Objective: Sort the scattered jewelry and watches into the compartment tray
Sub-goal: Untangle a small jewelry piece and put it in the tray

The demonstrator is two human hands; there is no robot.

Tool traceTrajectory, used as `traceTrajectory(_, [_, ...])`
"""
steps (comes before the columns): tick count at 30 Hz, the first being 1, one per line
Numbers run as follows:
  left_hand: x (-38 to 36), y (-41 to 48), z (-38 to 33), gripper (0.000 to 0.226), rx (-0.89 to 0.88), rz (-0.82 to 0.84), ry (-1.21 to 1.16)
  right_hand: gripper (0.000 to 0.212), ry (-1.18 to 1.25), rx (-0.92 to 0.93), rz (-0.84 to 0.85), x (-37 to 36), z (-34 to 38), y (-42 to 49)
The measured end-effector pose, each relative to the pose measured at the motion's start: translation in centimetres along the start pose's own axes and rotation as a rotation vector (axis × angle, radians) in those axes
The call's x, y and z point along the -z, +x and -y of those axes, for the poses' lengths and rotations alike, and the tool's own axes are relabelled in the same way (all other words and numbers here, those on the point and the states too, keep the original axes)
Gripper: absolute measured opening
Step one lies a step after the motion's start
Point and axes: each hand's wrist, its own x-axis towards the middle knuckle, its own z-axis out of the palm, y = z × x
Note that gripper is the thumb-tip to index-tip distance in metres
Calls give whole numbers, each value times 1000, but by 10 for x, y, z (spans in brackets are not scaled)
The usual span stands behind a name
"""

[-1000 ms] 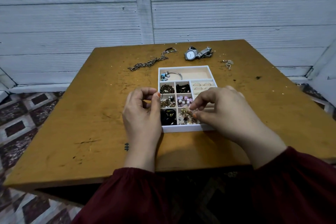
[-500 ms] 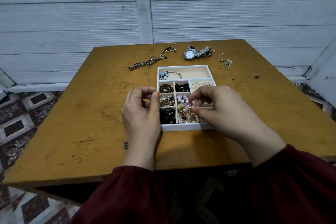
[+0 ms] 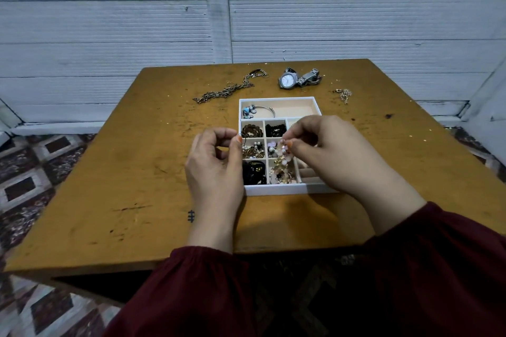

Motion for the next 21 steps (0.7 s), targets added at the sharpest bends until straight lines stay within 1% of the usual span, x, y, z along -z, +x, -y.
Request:
traceTrajectory(3, [0,0,-1,11,3,3,0,10,156,-10,-6,5,4,-1])
traceTrajectory(7, [0,0,-1,13,-1,2,-11,13,236,-19,-1,9,7,-1])
traceTrajectory(10, [0,0,-1,20,-5,-3,-14,14,292,-23,18,9,7,-1])
traceTrajectory(16, [0,1,0,23,-9,-13,-11,12,361,1,63,12,8,-2])
traceTrajectory(21, [0,0,-2,19,-2,-4,-15,12,357,-4,140,7,9,0])
